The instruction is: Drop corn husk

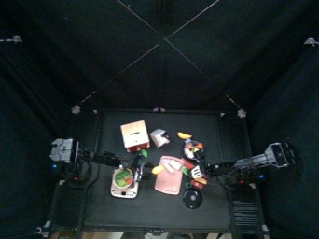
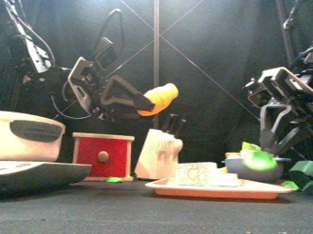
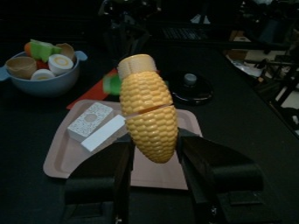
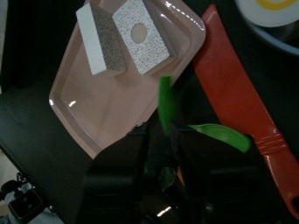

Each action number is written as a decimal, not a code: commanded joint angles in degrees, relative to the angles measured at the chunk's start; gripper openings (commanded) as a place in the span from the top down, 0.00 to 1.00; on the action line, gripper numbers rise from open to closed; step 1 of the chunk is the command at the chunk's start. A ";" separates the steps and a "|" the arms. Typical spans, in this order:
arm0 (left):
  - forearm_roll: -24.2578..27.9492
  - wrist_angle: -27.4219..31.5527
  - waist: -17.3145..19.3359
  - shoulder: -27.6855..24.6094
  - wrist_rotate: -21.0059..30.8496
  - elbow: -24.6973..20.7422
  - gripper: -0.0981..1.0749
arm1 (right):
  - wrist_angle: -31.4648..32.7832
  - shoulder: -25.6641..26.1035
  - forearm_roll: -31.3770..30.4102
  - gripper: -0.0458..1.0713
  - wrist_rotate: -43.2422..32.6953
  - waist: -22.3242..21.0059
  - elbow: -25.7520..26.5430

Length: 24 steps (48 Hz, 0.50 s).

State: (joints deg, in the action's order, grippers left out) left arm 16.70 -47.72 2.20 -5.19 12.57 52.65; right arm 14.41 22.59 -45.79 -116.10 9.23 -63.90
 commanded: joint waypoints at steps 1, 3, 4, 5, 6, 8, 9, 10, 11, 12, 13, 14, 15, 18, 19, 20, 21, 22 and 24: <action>0.26 -0.09 0.00 1.23 0.00 -1.23 0.39 | 0.62 0.35 -0.18 0.25 0.09 0.26 1.23; 0.26 -0.09 0.00 1.23 0.00 -1.32 0.39 | 1.32 0.35 -0.26 0.25 0.09 0.26 1.32; 0.26 -0.09 -0.09 1.23 0.00 -1.32 0.39 | 1.76 0.35 -0.26 0.25 0.18 0.18 1.41; 0.26 -0.09 0.00 1.23 0.00 -1.32 0.39 | 2.11 0.35 -0.35 0.25 0.18 0.26 1.41; 0.26 -0.09 -0.09 1.23 0.00 -1.32 0.39 | 2.55 0.35 -0.35 0.25 0.18 0.18 1.49; 0.26 0.00 -0.09 1.32 0.00 -1.32 0.39 | 3.52 0.35 -0.44 0.25 0.18 0.26 1.67; 0.26 0.00 0.00 1.23 0.00 -1.32 0.39 | 3.87 0.44 -0.44 0.25 0.18 0.26 1.85; 0.26 0.09 -0.09 1.23 0.00 -1.32 0.39 | 4.22 0.53 -0.53 0.25 0.18 0.26 2.02; 0.26 0.18 -0.09 1.23 -0.09 -1.32 0.39 | 4.48 0.62 -0.79 0.25 0.18 0.18 2.20; 0.26 0.26 0.00 1.14 -0.09 -1.32 0.39 | 4.75 0.70 -1.14 0.25 0.18 0.26 2.46; 0.26 0.35 0.00 1.14 -0.09 -1.32 0.39 | 5.36 0.79 -1.85 0.25 0.18 0.26 2.72; 0.26 0.62 0.00 1.05 -0.09 -1.32 0.39 | 5.62 0.79 -2.11 0.25 0.18 0.26 2.90; 0.26 0.97 0.09 0.97 -0.09 -1.32 0.39 | 5.98 0.79 -2.46 0.25 0.18 0.18 3.08; 0.26 2.37 0.26 0.70 -0.09 -1.32 0.39 | 6.68 0.79 -3.52 0.25 0.18 0.09 3.69; 0.26 2.81 0.26 0.70 -0.09 -1.41 0.39 | 6.94 0.79 -4.04 0.25 0.18 0.09 3.96; 0.26 3.43 0.26 0.70 0.00 -1.49 0.39 | 7.12 0.79 -4.66 0.25 0.18 0.00 4.39; 0.26 3.96 0.18 0.70 0.00 -1.58 0.39 | 7.29 0.79 -5.36 0.25 0.18 0.00 4.92; 0.26 4.48 0.18 0.70 0.00 -1.67 0.39 | 7.38 0.79 -6.42 0.25 0.18 0.09 5.54; 0.26 5.36 0.00 0.53 -0.09 -1.85 0.39 | 7.38 0.79 -8.96 0.25 0.35 0.26 6.77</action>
State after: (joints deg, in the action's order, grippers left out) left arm 16.88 -43.07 2.37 -5.19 12.57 52.12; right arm 21.71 22.59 -51.86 -116.02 9.32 -59.68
